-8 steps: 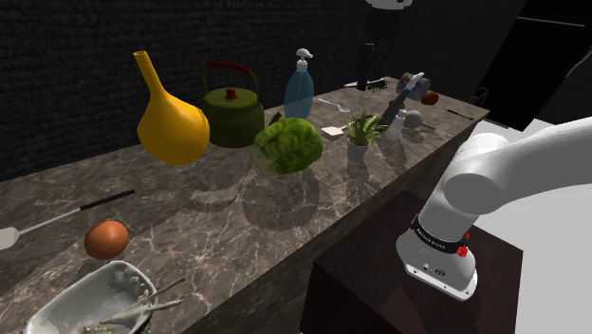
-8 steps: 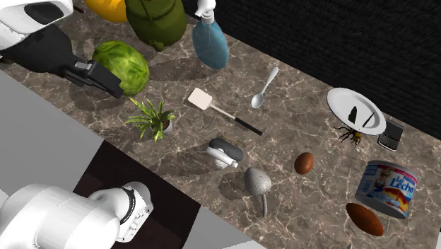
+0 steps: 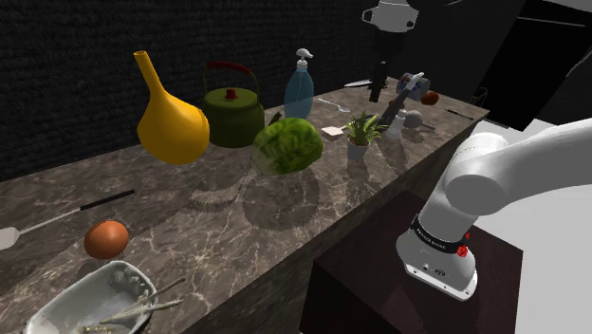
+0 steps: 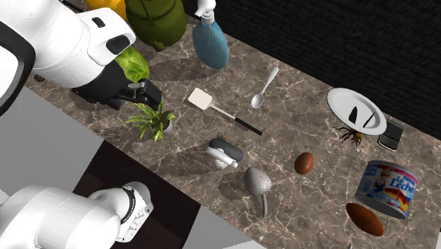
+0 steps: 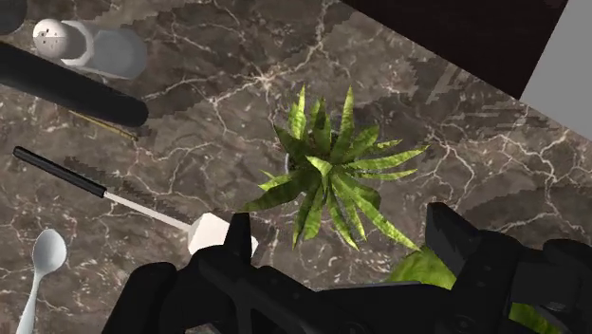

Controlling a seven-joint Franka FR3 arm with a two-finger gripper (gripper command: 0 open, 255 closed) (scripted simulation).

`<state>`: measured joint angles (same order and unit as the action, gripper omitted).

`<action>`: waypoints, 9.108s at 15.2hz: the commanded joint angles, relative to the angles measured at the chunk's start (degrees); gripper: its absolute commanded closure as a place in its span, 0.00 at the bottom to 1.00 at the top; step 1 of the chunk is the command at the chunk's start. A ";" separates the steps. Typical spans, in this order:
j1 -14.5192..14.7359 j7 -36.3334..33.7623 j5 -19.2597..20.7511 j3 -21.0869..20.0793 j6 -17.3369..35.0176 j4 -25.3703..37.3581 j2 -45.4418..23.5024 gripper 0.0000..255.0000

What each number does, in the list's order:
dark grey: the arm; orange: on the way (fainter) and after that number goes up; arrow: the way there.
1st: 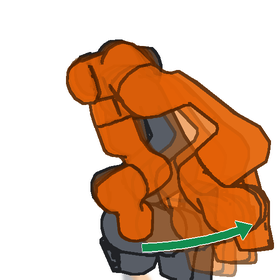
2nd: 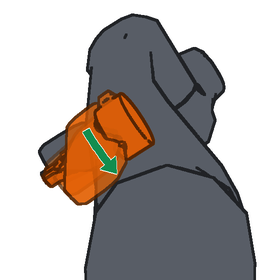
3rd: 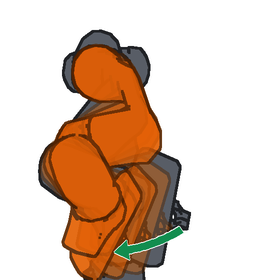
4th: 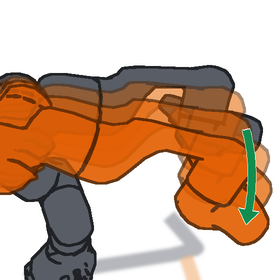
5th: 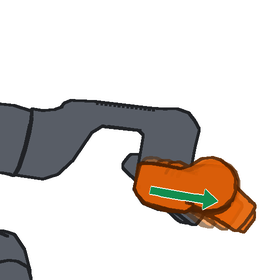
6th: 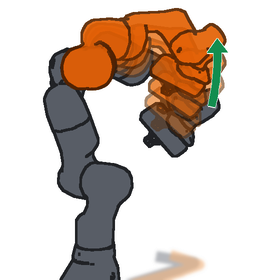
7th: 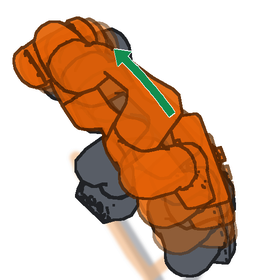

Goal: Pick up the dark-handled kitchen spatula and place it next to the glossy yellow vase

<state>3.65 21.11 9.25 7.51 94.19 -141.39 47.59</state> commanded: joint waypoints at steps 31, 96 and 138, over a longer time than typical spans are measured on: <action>18.85 78.48 2.29 41.60 37.80 5.71 -41.08 0.00; 18.56 76.70 5.60 33.33 -2.39 37.02 -30.50 1.00; 28.76 47.35 -0.07 10.83 -21.01 50.65 -30.55 1.00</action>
<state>31.91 70.13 9.57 19.45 73.65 -91.16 17.20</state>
